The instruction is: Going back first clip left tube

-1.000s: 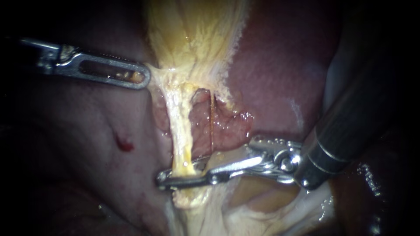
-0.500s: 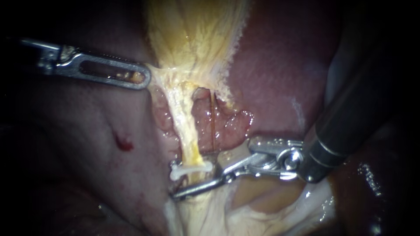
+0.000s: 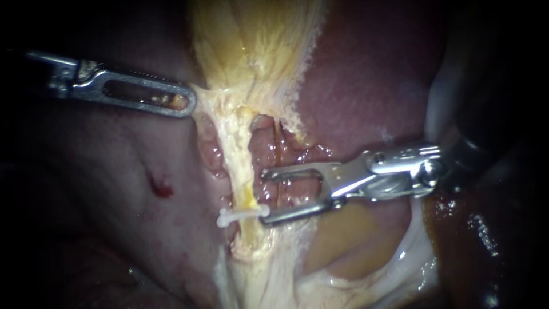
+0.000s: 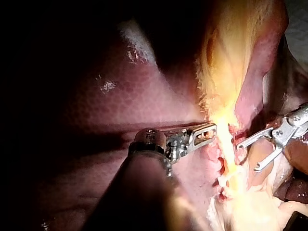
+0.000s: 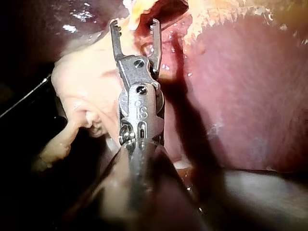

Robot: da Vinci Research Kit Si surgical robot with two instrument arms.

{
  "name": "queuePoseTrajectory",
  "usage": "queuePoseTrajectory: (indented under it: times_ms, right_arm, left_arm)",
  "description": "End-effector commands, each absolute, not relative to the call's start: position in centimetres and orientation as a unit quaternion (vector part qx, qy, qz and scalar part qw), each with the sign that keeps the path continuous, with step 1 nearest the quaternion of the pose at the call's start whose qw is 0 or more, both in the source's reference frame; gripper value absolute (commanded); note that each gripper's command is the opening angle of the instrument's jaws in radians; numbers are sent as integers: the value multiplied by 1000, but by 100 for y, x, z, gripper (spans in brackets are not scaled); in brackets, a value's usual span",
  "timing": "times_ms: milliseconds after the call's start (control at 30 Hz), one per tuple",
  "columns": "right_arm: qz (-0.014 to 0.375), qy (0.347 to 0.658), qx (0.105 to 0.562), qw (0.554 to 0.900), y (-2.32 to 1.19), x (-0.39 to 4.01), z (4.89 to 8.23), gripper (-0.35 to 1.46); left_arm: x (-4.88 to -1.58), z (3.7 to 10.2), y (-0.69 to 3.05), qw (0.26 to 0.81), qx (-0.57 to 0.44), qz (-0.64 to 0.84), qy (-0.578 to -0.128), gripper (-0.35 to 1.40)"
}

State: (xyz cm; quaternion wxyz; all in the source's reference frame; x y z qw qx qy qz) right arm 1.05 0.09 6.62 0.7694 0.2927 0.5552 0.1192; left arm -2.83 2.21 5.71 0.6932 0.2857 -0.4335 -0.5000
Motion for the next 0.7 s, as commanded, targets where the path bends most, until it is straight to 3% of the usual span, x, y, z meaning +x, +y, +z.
queuePoseTrajectory:
  times_ms: [33,200,700]
  right_arm:
    - [118,557,287,770,12,97,655,50]
    - [115,561,266,775,27,74,635,50]
    - [101,567,262,775,37,41,612,50]
  left_arm:
    - [-283,571,221,693,286,-500,-434,-35]
    - [-283,571,221,693,286,-500,-434,-35]
    - [-285,573,220,693,285,-500,-434,-35]
